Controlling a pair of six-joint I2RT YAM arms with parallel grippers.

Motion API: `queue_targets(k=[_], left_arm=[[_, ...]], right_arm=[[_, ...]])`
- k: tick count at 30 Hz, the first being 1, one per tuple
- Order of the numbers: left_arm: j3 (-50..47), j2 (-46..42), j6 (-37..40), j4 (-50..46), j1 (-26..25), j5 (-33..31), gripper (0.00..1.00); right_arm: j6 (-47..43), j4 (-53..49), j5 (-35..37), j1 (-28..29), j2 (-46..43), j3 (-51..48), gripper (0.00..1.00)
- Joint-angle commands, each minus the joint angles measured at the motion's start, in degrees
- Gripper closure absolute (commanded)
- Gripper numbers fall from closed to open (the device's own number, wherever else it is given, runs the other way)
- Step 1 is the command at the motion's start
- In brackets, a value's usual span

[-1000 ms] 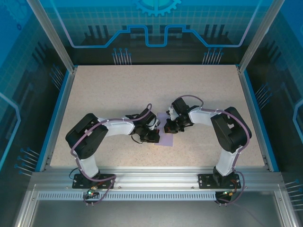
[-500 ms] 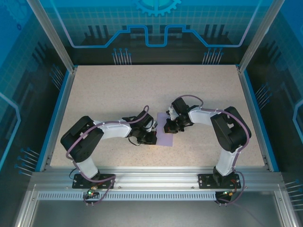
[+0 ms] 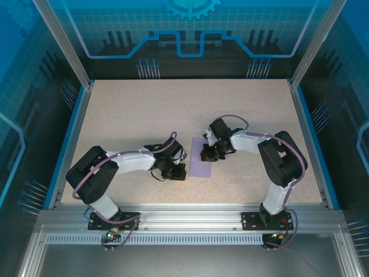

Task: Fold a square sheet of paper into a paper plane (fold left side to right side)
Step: Fold the triangle a second time at the center of the table, then turn over the paper at the center of the table.

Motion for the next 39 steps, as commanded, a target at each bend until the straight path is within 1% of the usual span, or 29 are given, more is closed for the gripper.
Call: queue_targets(k=[1, 2, 3, 5, 7, 8, 11, 16, 18, 21, 23, 25, 28, 33, 39], left_arm=[[0.22, -3.72, -0.74, -1.57, 1.69, 0.02, 0.79], [0.57, -4.29, -0.81, -1.15, 2.26, 0.1, 0.75], [1.19, -4.67, -0.91, -0.66, 2.73, 0.02, 0.68], [2.27, -4.71, -1.2, 1.03, 3.73, 0.48, 0.64], [3.75, -4.03, -1.27, 2.95, 4.5, 0.9, 0.57], [4.67, -3.3, -1.14, 3.59, 4.72, 0.96, 0.55], [7.51, -0.79, -0.18, 5.05, 5.07, 1.24, 0.52], [11.69, 4.66, 1.01, 6.12, 5.09, 1.78, 0.52], [12.8, 6.63, 1.38, 6.46, 5.07, 1.22, 0.52], [15.04, 9.09, 3.11, 4.51, 5.01, -0.86, 0.52], [15.8, 10.09, 3.81, 4.55, 5.05, -0.62, 0.52], [16.09, 11.06, 3.88, 5.47, 5.09, 0.75, 0.54], [16.09, 12.09, 3.48, 6.71, 4.98, 1.85, 0.59], [16.54, 13.58, 4.31, 6.43, 5.0, 0.72, 0.68], [14.67, 12.21, 5.54, 8.42, 4.97, -0.04, 0.86]], right_arm=[[-0.34, 0.36, 3.46, -0.54, -6.07, -0.05, 0.81], [-0.52, 0.26, 4.56, -0.63, -7.84, -0.5, 0.77], [-0.62, 0.17, 5.72, -0.71, -9.73, -1.1, 0.73], [-0.65, 0.34, 7.93, -0.76, -13.46, -2.9, 0.64], [-0.66, 0.71, 9.51, -1.08, -17.32, -5.15, 0.58], [-0.4, 1.0, 10.0, -1.21, -19.45, -7.35, 0.55], [1.23, 2.53, 9.66, -1.67, -26.0, -12.46, 0.47], [4.91, 5.32, 6.09, -1.85, -35.93, -20.61, 0.34], [6.22, 5.61, 4.92, -1.86, -39.64, -23.05, 0.31], [7.73, 5.63, 4.15, -1.91, -44.38, -25.84, 0.28], [8.29, 5.58, 3.78, -1.79, -46.92, -27.2, 0.26], [8.51, 5.07, 3.71, -1.77, -48.83, -27.98, 0.26], [8.59, 3.64, 3.96, -1.78, -50.39, -28.36, 0.25], [8.6, 2.98, 3.16, -1.77, -50.78, -28.26, 0.24], [8.78, 3.84, 2.5, -1.71, -49.7, -28.46, 0.19]])
